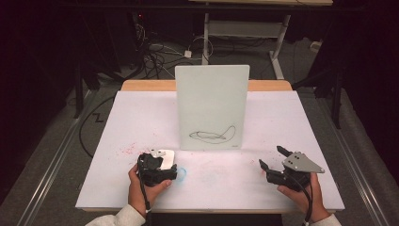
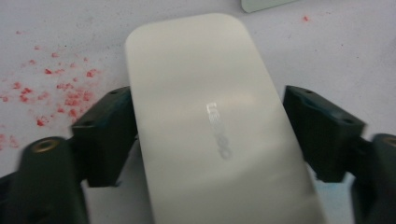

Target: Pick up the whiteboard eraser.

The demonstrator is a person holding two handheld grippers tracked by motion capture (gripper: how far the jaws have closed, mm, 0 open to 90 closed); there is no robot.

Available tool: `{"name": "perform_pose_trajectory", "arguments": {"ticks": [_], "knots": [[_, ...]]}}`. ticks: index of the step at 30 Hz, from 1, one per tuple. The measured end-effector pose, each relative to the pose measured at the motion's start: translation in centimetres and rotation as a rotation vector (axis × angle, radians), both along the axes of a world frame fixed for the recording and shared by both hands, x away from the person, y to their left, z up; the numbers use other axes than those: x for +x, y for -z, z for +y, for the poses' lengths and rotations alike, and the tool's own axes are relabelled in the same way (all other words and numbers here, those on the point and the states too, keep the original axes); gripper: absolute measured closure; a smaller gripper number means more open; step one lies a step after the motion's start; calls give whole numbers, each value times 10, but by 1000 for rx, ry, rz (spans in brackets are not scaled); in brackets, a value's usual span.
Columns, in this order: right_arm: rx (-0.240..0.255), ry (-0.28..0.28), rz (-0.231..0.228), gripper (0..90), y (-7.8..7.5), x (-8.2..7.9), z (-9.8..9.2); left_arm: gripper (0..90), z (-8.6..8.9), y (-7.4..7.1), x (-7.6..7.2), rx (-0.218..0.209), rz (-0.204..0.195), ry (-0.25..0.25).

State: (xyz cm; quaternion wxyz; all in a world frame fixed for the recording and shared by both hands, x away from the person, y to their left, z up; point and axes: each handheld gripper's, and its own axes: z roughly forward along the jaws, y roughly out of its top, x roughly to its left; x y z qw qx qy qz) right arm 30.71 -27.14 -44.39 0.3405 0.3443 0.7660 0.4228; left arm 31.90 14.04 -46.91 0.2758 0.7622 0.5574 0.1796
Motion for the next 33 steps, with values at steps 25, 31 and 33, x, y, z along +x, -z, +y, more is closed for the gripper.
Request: {"name": "perform_pose_trajectory", "arguments": {"ticks": [25, 31, 33], "knots": [[-2, 3, -14, 238, -1, 3, -3, 287, 19, -25, 8, 104, -190, 152], [-2, 7, -15, 238, 0, 4, -3, 287, 31, -29, 18, 104, -230, 156], [-6, 9, -15, 237, 0, 4, -3, 287, 34, -30, 20, 113, -238, 153]]}}
